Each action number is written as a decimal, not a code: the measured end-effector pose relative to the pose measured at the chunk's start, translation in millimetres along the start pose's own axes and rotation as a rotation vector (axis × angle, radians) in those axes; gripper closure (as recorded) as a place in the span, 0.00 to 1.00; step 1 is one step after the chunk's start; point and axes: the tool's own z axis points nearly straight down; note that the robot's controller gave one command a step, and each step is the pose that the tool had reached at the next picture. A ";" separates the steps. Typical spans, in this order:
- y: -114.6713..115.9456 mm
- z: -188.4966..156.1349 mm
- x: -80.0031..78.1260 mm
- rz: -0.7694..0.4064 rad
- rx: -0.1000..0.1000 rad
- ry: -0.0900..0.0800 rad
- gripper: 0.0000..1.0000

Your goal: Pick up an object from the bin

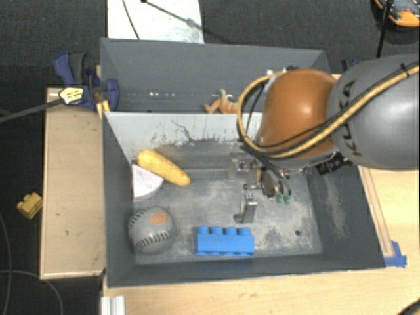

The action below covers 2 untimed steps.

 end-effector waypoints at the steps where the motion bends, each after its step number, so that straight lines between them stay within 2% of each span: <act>1: 22.4 -12.3 19.6 0.027 -0.005 0.002 0.00; 2: -13.7 31.7 29.5 0.055 -0.002 -0.008 0.00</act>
Offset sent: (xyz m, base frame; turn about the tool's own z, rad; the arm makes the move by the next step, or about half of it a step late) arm -0.0399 -0.0349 -0.0741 0.0573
